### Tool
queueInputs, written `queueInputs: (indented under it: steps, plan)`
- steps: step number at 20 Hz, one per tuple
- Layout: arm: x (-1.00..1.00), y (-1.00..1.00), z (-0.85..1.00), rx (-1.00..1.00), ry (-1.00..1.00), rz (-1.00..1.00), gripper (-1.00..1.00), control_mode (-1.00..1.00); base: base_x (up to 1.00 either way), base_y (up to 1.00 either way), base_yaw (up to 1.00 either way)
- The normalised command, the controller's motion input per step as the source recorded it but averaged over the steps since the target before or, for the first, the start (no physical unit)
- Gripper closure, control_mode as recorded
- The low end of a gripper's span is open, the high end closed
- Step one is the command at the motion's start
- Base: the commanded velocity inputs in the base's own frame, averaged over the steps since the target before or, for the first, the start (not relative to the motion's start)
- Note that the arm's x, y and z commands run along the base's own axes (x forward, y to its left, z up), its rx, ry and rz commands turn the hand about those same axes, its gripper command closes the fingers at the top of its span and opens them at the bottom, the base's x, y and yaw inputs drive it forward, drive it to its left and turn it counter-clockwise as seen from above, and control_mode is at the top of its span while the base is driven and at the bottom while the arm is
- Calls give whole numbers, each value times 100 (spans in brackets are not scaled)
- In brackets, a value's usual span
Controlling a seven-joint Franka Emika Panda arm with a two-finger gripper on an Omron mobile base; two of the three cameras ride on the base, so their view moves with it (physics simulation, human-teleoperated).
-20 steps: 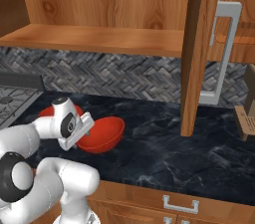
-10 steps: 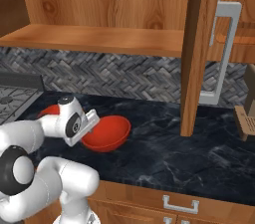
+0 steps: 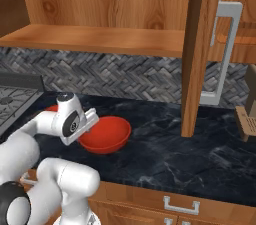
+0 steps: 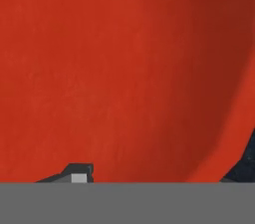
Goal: Open the cabinet. Pick the bowls from the counter and place them in the cabinet. Then close the cabinet.
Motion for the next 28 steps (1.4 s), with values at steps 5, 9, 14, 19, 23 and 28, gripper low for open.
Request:
queueInputs:
  steps: [5,9,14,19,23,28]
  plan:
    - [-64,0,11,-3,-34,-1,100,-100,0,0,0]
    - [-17,3,44,-5,-31,19,100,-100,0,0,0]
    - [-3,0,45,0,-8,27,100,-100,0,0,0]
    - [-7,-1,49,0,1,25,100,-100,0,0,0]
    - [-21,-2,39,0,0,21,100,-100,0,0,0]
    - [-35,-4,31,0,-1,17,100,-100,0,0,0]
